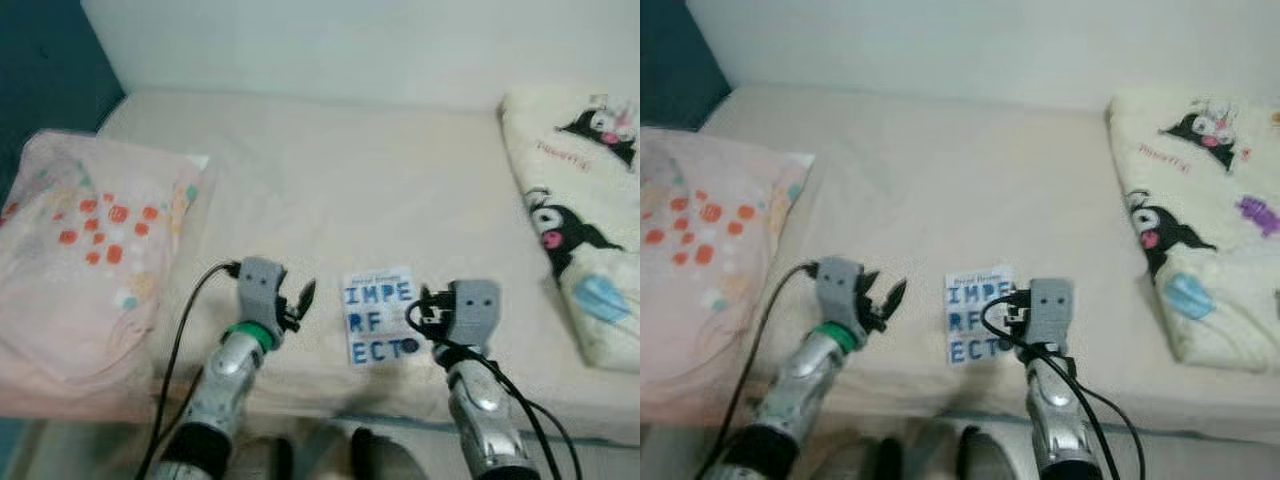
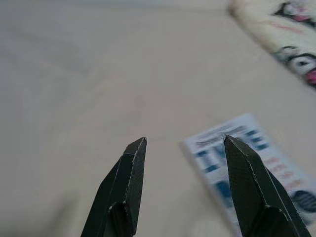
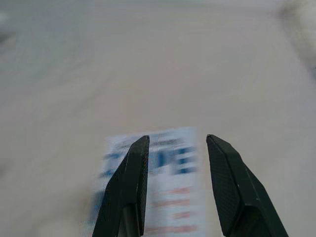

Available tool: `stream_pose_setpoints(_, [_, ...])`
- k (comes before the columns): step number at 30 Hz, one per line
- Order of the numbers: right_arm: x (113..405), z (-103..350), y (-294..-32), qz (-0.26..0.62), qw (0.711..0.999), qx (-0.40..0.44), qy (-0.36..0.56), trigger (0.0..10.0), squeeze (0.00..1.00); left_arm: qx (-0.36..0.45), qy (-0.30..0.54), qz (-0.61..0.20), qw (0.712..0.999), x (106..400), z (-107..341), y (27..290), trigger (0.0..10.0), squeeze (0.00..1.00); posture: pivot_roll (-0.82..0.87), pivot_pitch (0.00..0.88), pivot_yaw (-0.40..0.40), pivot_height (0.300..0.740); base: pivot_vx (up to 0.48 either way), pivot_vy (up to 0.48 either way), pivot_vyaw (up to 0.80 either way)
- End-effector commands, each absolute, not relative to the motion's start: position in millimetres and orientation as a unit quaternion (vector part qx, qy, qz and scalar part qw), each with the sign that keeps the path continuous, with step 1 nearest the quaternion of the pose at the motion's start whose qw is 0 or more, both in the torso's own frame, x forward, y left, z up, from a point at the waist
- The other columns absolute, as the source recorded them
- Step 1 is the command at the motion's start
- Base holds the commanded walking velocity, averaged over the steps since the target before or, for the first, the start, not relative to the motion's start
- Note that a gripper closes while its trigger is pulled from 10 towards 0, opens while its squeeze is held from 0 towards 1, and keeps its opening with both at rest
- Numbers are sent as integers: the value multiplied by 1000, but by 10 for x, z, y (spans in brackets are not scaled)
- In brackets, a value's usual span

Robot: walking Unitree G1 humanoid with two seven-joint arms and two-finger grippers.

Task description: Clean up the room

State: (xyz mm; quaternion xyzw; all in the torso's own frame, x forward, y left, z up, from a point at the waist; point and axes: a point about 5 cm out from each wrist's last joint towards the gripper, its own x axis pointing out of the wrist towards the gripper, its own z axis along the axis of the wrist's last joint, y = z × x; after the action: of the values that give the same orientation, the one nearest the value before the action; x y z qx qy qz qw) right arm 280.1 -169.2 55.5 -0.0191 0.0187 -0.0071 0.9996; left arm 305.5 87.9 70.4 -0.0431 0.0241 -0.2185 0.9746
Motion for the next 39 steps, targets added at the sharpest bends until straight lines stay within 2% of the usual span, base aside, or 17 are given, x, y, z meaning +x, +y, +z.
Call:
stream_pose_setpoints(1, [2740,470,-1739,-15,999,-18,38,10000,0,-45,40,-226,972,2989,614,853,10000,0,-22,145,103,740,0,0,0])
stream_pose_setpoints(13, [2697,406,-1724,-29,998,1,55,10000,0,-41,40,-241,969,2992,626,840,10000,0,-18,159,111,740,0,0,0])
stream_pose_setpoints(23, [2689,369,-1716,-31,997,22,73,10000,0,-48,51,-227,971,3011,614,870,10000,0,-16,167,115,740,0,0,-650])
stream_pose_setpoints(33, [2705,356,-1702,-19,996,27,83,10000,0,-51,59,-204,976,3032,612,899,10000,0,-10,178,108,740,0,0,0])
stream_pose_setpoints(39, [2697,368,-1721,-21,996,29,81,10000,0,-47,63,-192,978,3019,587,931,10000,0,-9,187,104,725,0,0,0])
